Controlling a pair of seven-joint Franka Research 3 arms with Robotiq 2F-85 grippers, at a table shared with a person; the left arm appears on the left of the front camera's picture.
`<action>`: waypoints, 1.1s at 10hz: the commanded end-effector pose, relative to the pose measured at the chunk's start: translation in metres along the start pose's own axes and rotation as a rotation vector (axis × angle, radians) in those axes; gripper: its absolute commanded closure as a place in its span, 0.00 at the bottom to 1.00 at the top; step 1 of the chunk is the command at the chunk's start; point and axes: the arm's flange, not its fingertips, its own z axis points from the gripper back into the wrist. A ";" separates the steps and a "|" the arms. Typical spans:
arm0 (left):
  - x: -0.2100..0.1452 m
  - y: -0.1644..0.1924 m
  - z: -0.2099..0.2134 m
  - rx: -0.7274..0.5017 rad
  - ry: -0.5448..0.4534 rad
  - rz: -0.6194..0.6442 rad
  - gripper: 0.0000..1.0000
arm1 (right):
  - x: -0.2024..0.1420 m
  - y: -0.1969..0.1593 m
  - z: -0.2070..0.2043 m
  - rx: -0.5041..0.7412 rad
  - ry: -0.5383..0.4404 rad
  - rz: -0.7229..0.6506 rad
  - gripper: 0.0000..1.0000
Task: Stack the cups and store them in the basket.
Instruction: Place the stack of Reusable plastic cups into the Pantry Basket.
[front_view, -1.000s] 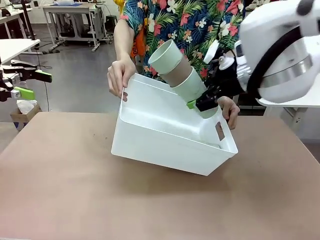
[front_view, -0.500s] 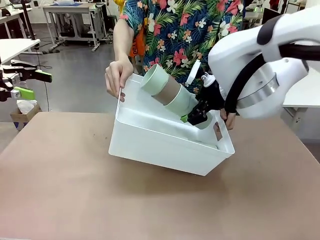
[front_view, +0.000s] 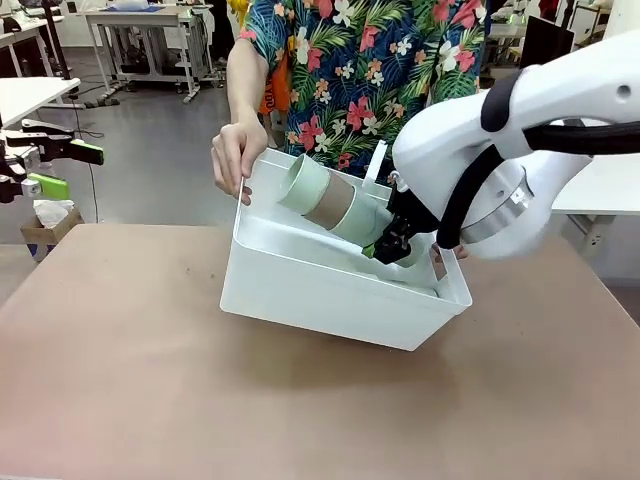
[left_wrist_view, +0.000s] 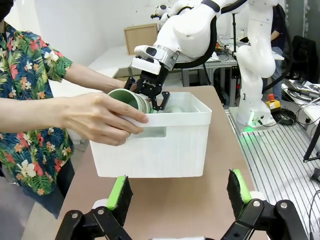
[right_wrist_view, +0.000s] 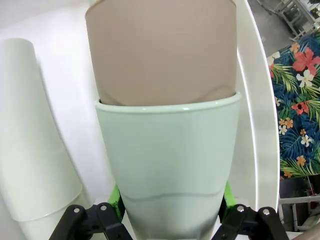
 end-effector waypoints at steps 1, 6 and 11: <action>0.003 -0.001 0.000 0.004 -0.004 0.006 0.00 | 0.009 -0.003 0.001 -0.036 0.044 -0.002 0.14; 0.003 -0.001 0.000 0.004 -0.004 0.006 0.00 | 0.001 0.005 -0.014 -0.012 0.086 0.016 0.14; 0.003 -0.001 0.000 0.004 -0.004 0.006 0.00 | -0.014 0.012 -0.011 0.027 0.101 0.011 0.14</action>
